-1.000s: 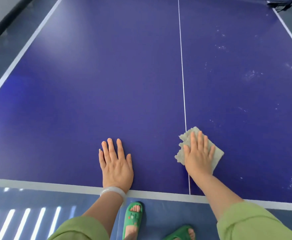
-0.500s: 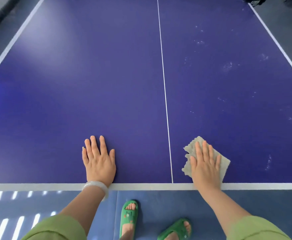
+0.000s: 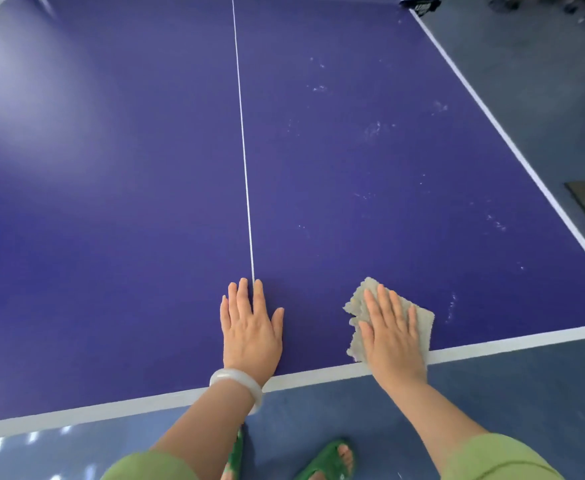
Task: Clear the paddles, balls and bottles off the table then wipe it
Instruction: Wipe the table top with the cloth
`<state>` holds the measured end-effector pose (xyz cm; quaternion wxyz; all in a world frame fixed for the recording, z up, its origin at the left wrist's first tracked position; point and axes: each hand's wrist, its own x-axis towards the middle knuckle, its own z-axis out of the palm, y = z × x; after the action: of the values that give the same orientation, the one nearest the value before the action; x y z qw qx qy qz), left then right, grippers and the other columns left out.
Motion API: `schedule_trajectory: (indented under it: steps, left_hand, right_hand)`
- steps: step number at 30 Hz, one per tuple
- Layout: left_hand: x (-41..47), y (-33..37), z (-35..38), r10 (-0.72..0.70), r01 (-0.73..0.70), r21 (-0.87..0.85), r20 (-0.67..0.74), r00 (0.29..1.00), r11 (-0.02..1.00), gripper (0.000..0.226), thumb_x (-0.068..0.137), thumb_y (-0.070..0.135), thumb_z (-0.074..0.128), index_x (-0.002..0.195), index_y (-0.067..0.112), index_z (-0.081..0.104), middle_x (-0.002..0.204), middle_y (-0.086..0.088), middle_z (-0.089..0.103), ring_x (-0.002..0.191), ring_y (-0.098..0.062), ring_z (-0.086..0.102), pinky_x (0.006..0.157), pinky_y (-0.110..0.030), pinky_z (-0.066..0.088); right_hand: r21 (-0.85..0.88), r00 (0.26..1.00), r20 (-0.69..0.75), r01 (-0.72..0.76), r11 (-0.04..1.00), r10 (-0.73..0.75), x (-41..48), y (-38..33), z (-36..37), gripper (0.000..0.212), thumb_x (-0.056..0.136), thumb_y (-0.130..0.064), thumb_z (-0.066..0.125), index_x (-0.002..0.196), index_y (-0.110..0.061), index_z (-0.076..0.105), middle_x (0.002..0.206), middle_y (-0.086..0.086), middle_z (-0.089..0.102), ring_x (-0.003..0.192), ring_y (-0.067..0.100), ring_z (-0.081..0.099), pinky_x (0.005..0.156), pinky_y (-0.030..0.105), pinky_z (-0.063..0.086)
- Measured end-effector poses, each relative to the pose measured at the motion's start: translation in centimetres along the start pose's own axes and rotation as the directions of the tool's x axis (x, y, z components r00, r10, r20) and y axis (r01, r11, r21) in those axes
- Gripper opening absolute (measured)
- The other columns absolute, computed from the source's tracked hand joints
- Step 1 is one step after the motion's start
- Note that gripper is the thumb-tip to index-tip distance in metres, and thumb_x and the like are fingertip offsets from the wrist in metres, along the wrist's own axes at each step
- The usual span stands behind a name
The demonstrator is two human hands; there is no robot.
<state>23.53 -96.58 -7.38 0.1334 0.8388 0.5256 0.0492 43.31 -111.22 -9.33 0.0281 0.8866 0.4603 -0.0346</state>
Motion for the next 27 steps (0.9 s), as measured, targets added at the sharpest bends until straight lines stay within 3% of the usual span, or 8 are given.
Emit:
schedule_trajectory:
  steps: [4, 9, 11, 14, 18, 21, 24, 27]
  left_hand:
    - [-0.4, 4.7, 2.5, -0.074, 0.074, 0.011, 0.015, 0.997, 0.997, 0.067, 0.096, 0.047, 0.026, 0.143, 0.004, 0.045, 0.150, -0.027, 0.036, 0.142, -0.045, 0.028, 0.116, -0.052, 0.015]
    - [-0.8, 5.0, 3.9, -0.096, 0.098, 0.101, -0.021, 0.995, 0.990, 0.069, 0.096, 0.046, 0.024, 0.149, 0.002, 0.035, 0.154, -0.028, 0.026, 0.146, -0.045, 0.017, 0.119, -0.057, 0.014]
    - [-0.7, 5.0, 4.1, -0.114, 0.118, 0.102, -0.045, 0.992, 0.988, 0.069, 0.096, 0.046, 0.024, 0.148, 0.002, 0.036, 0.154, -0.028, 0.027, 0.146, -0.045, 0.017, 0.118, -0.057, 0.015]
    - [-0.6, 5.3, 4.3, -0.123, 0.129, 0.102, -0.065, 0.990, 0.986, 0.068, 0.096, 0.045, 0.024, 0.148, 0.002, 0.037, 0.154, -0.027, 0.027, 0.146, -0.044, 0.018, 0.119, -0.057, 0.015]
    - [-0.7, 5.3, 4.5, -0.131, 0.140, 0.119, -0.077, 0.988, 0.983, 0.068, 0.096, 0.045, 0.023, 0.148, 0.003, 0.037, 0.155, -0.026, 0.027, 0.147, -0.042, 0.016, 0.120, -0.055, 0.013]
    - [-0.7, 5.3, 4.6, -0.136, 0.148, 0.123, -0.102, 0.985, 0.981, 0.068, 0.096, 0.046, 0.024, 0.147, 0.003, 0.038, 0.155, -0.025, 0.028, 0.147, -0.041, 0.017, 0.119, -0.054, 0.012]
    - [-0.7, 5.4, 4.7, -0.138, 0.153, 0.122, -0.123, 0.983, 0.981, 0.068, 0.096, 0.046, 0.023, 0.147, 0.003, 0.039, 0.155, -0.024, 0.028, 0.147, -0.041, 0.017, 0.120, -0.053, 0.012]
    - [-0.6, 5.5, 4.7, -0.144, 0.160, 0.130, -0.126, 0.982, 0.978, 0.068, 0.096, 0.046, 0.023, 0.147, 0.004, 0.039, 0.155, -0.024, 0.027, 0.148, -0.040, 0.016, 0.120, -0.053, 0.012]
  right_hand:
    - [0.065, 0.984, -0.038, -0.170, 0.983, 0.173, 0.4, -0.7, -0.5, 0.059, 0.101, -0.041, 0.012, 0.155, -0.017, 0.021, 0.161, 0.005, 0.020, 0.148, 0.024, 0.020, 0.117, 0.053, 0.021]
    - [0.017, 0.906, -0.015, 0.422, 0.906, -0.422, -1.4, 0.7, -0.4, 0.057, 0.102, -0.039, 0.026, 0.156, -0.023, 0.014, 0.164, -0.003, 0.007, 0.151, 0.019, 0.006, 0.119, 0.047, 0.010]
    - [-0.018, 0.890, -0.020, 0.455, 0.891, -0.455, -0.3, 5.3, -0.2, 0.054, 0.104, -0.040, 0.021, 0.156, -0.027, 0.014, 0.163, -0.006, 0.010, 0.151, 0.016, 0.008, 0.118, 0.045, 0.012]
    - [-0.033, 0.996, -0.001, 0.093, 0.995, -0.093, 2.3, 12.8, -0.1, 0.056, 0.103, -0.043, 0.001, 0.156, -0.026, 0.010, 0.163, -0.004, 0.009, 0.150, 0.017, 0.012, 0.117, 0.045, 0.018]
    - [0.069, 0.952, 0.014, -0.307, 0.949, 0.307, 4.1, 11.5, -0.9, 0.057, 0.101, -0.039, -0.004, 0.155, -0.022, -0.006, 0.164, 0.002, -0.002, 0.151, 0.021, 0.001, 0.121, 0.048, 0.011]
    - [0.069, 0.994, -0.032, 0.103, 0.992, -0.100, 3.3, 4.9, -1.1, 0.056, 0.102, -0.035, 0.016, 0.156, -0.019, 0.014, 0.163, 0.005, 0.012, 0.150, 0.025, 0.014, 0.118, 0.048, 0.016]
    - [0.030, 0.801, 0.032, 0.597, 0.802, -0.598, 1.7, 3.6, -1.2, 0.056, 0.104, -0.038, 0.026, 0.156, -0.024, 0.013, 0.164, -0.002, 0.006, 0.151, 0.019, 0.005, 0.119, 0.046, 0.007]
    - [-0.044, 0.797, 0.027, 0.604, 0.796, -0.603, 3.2, 10.0, -1.1, 0.056, 0.104, -0.041, 0.023, 0.156, -0.026, 0.014, 0.164, -0.006, 0.006, 0.151, 0.015, 0.005, 0.118, 0.045, 0.012]
